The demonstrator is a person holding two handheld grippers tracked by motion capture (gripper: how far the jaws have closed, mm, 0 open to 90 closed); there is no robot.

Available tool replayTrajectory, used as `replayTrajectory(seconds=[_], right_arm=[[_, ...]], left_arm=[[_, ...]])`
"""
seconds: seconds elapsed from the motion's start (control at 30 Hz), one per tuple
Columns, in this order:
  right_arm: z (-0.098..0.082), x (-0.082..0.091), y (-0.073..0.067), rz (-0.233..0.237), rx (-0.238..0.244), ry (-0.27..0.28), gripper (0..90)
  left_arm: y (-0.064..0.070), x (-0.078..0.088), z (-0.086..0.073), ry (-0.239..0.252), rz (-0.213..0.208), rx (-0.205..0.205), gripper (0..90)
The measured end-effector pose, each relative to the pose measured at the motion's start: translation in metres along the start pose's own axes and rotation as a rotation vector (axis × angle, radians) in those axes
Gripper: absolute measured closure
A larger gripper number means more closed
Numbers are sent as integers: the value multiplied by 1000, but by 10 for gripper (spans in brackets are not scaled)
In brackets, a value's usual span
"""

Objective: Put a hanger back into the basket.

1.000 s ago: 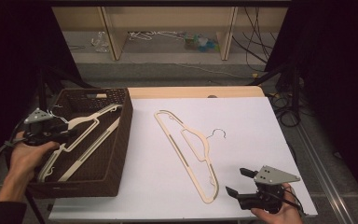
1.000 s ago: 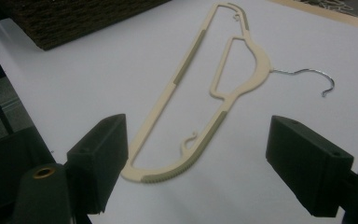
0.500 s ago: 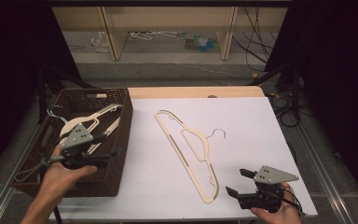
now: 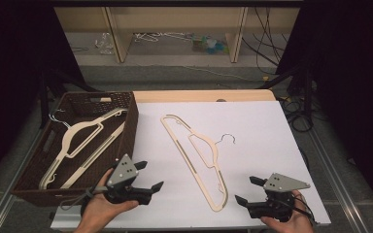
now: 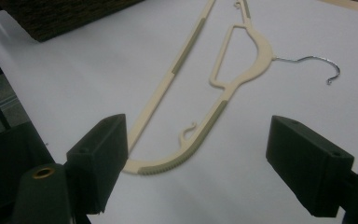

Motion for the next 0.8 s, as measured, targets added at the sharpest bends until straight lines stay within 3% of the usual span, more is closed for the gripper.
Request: replayTrajectory(seconds=[0.17,0.37,0.57,0.67,0.8], right_arm=[[-1,-2,1,-15,-2,-11,218],[-3,-12,5,-32,4,-58,225],[-4,-28,6,-24,20,-131,258],[-6,-40,8,-35,-23,-183,263],[-3,-65,17,-51,-45,-202,310]], left_arm=[[12,-10,-20,11,-26,33,176],[11,-8,-32,11,-16,59,180],[10,-4,-33,22,0,40,179],[11,-5,-34,19,-1,36,179],[12,-7,-36,12,-14,25,179]])
Point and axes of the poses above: each handheld gripper's, and its own axes: x roughly backward along the jaws, z roughly out of its top, y roughly to its right, the point moved 3 cm from there along -x, roughly forward along the jaws, and after that the axes turned 12 degrees about y, right-handed, at the moved point
